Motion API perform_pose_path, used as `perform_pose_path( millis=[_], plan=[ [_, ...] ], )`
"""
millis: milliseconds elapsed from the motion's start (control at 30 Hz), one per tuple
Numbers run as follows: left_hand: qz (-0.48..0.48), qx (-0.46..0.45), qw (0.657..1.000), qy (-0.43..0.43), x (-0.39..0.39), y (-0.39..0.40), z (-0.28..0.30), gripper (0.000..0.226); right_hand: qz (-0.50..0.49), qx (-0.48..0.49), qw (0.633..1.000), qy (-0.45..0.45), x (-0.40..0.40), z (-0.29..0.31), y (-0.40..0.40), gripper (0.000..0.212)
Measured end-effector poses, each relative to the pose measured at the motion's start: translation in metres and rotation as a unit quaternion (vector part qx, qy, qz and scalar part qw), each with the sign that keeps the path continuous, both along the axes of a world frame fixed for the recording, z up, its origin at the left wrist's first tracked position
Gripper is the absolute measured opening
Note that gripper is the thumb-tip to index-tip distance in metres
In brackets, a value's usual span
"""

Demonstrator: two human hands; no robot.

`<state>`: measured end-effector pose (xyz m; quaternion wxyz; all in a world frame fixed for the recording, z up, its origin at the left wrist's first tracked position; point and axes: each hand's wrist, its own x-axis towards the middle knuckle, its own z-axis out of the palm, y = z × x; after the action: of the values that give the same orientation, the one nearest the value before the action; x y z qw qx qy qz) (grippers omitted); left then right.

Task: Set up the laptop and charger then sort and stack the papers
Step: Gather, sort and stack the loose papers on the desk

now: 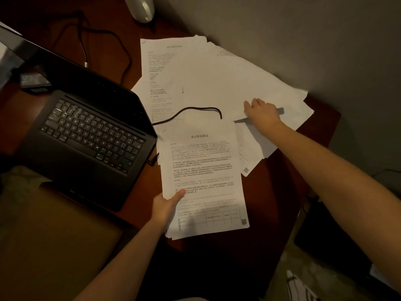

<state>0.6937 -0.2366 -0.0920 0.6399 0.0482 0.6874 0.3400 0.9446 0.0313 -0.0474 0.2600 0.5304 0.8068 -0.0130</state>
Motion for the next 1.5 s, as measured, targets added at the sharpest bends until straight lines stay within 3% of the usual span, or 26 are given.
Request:
perform_pose_path(
  millis=[100, 133, 200, 367, 500, 567, 600, 633, 667, 733, 767, 800, 833, 933, 1067, 1167, 1267, 1367, 1500],
  plan=[
    [0.001, 0.003, 1.0, 0.01, 0.001, 0.002, 0.004, 0.019, 0.04, -0.034, 0.992, -0.117, 0.003, 0.024, -0.002, 0.016],
    [-0.001, 0.003, 1.0, 0.012, 0.001, 0.003, 0.005, 0.018, 0.035, -0.045, 0.987, -0.149, 0.003, 0.032, -0.006, 0.013],
    [-0.006, 0.001, 1.0, 0.008, 0.001, 0.003, 0.007, 0.019, 0.008, -0.053, 0.98, -0.192, 0.005, 0.042, -0.018, 0.027],
    [-0.016, 0.003, 1.0, -0.001, -0.001, 0.003, 0.011, 0.02, -0.053, -0.048, 0.973, -0.221, 0.01, 0.074, -0.059, 0.024],
    [-0.031, 0.016, 0.999, 0.008, 0.002, 0.003, 0.017, 0.015, -0.159, 0.006, 0.98, -0.123, 0.02, 0.103, -0.089, 0.024],
    [-0.037, 0.02, 0.999, 0.01, 0.001, 0.003, 0.017, 0.015, -0.2, 0.046, 0.979, 0.01, 0.02, 0.121, -0.104, 0.018],
    [-0.04, 0.018, 0.999, 0.007, 0.0, 0.003, 0.017, 0.015, -0.235, 0.043, 0.964, 0.119, 0.02, 0.131, -0.111, 0.011],
    [-0.043, 0.018, 0.999, 0.006, 0.0, 0.003, 0.019, 0.015, -0.282, 0.01, 0.926, 0.25, 0.018, 0.142, -0.12, 0.006],
    [-0.05, 0.019, 0.999, 0.006, 0.0, 0.003, 0.021, 0.017, -0.325, -0.04, 0.862, 0.387, 0.015, 0.154, -0.128, 0.008],
    [-0.048, 0.008, 0.999, 0.0, 0.001, 0.004, 0.024, 0.021, -0.362, -0.171, 0.698, 0.594, 0.01, 0.174, -0.144, 0.022],
    [-0.044, -0.001, 0.999, 0.0, 0.0, 0.004, 0.026, 0.022, -0.37, -0.231, 0.625, 0.648, 0.01, 0.176, -0.152, 0.029],
    [-0.042, -0.015, 0.999, 0.008, -0.001, 0.005, 0.028, 0.025, -0.384, -0.279, 0.576, 0.666, 0.01, 0.17, -0.159, 0.034],
    [-0.042, -0.028, 0.999, 0.012, -0.004, 0.006, 0.026, 0.028, -0.402, -0.313, 0.554, 0.659, 0.01, 0.159, -0.165, 0.036],
    [-0.008, -0.011, 0.997, -0.075, -0.009, 0.007, 0.029, 0.034, -0.473, -0.35, 0.582, 0.561, 0.006, 0.106, -0.183, 0.028],
    [-0.016, 0.076, 0.988, -0.137, -0.004, 0.006, 0.039, 0.057, -0.523, -0.34, 0.656, 0.424, -0.002, 0.047, -0.209, 0.034],
    [-0.041, 0.06, 0.992, -0.099, -0.006, 0.003, 0.036, 0.054, -0.532, -0.293, 0.689, 0.396, -0.011, 0.022, -0.222, 0.034],
    [-0.068, 0.026, 0.997, -0.034, -0.005, 0.002, 0.035, 0.042, -0.529, -0.169, 0.744, 0.371, -0.018, 0.015, -0.228, 0.007],
    [-0.05, 0.021, 0.999, -0.005, -0.001, -0.002, 0.034, 0.038, -0.507, -0.069, 0.79, 0.337, -0.017, 0.018, -0.235, 0.02],
    [-0.039, 0.027, 0.999, 0.007, 0.003, -0.004, 0.037, 0.028, -0.456, -0.119, 0.846, 0.25, -0.012, 0.016, -0.248, 0.013]
  ],
)
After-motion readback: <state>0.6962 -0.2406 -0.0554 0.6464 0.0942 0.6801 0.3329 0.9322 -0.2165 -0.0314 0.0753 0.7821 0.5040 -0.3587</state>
